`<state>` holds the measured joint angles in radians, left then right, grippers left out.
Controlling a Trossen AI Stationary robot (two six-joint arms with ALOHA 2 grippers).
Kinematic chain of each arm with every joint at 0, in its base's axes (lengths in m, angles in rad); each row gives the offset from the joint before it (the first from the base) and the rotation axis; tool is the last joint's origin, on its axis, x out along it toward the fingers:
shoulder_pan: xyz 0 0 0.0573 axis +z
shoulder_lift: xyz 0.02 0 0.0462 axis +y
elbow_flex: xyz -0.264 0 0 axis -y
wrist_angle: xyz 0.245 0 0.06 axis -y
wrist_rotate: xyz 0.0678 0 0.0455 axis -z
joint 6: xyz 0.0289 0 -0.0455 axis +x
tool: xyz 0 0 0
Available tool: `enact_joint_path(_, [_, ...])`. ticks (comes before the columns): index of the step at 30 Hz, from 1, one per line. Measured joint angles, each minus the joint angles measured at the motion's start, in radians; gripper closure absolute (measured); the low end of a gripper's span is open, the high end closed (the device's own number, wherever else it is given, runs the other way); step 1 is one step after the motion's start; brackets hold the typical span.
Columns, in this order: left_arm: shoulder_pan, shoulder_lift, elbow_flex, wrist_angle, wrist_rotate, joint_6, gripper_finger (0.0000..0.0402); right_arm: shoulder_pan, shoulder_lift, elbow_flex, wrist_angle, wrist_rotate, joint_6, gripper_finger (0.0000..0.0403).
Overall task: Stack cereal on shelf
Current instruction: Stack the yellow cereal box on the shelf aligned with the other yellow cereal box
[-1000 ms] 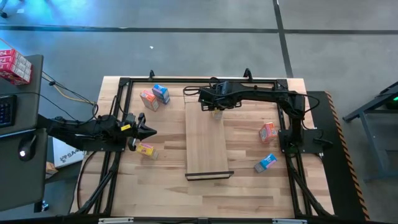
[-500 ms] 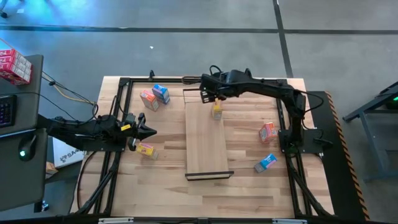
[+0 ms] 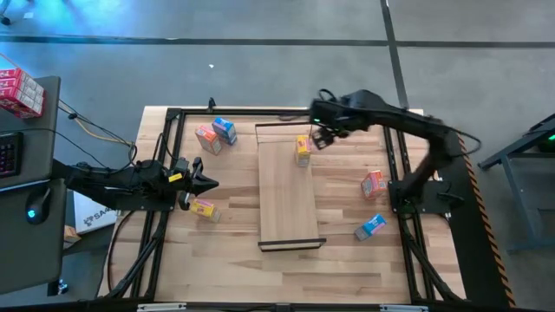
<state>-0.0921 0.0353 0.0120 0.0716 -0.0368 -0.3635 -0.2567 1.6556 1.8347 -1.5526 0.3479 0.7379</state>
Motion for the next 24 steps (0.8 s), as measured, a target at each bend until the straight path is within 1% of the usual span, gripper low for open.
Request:
enact_joint_path(4, [0.0,0.0,0.0,0.0,0.0,0.0,0.0401,0.022,-0.245,-0.249,0.151,-0.019,0.114,0.0162])
enact_joint_path(7, [0.0,0.0,0.0,0.0,0.0,0.0,0.0401,0.05,-0.431,-0.456,0.35,-0.018,0.168,0.0162])
enact_joint_path(9, [0.0,0.0,0.0,0.0,0.0,0.0,0.0402,0.064,-0.553,-0.587,0.504,-0.016,0.168,0.0162])
enact_joint_path(13, [0.0,0.0,0.0,0.0,0.0,0.0,0.0401,0.074,-0.754,-0.824,0.81,-0.026,0.087,0.0162])
enact_joint_path(17, [0.0,0.0,0.0,0.0,0.0,0.0,0.0401,0.074,-0.908,-1.018,1.097,-0.068,-0.059,0.0162])
enact_joint_path(21, [0.0,0.0,0.0,0.0,0.0,0.0,0.0402,0.074,-0.997,-1.184,1.358,-0.115,-0.189,0.0162])
enact_joint_path(24, [0.0,0.0,0.0,0.001,0.0,-0.001,0.0402,0.074,-1.015,-1.273,1.504,-0.096,-0.277,0.0162])
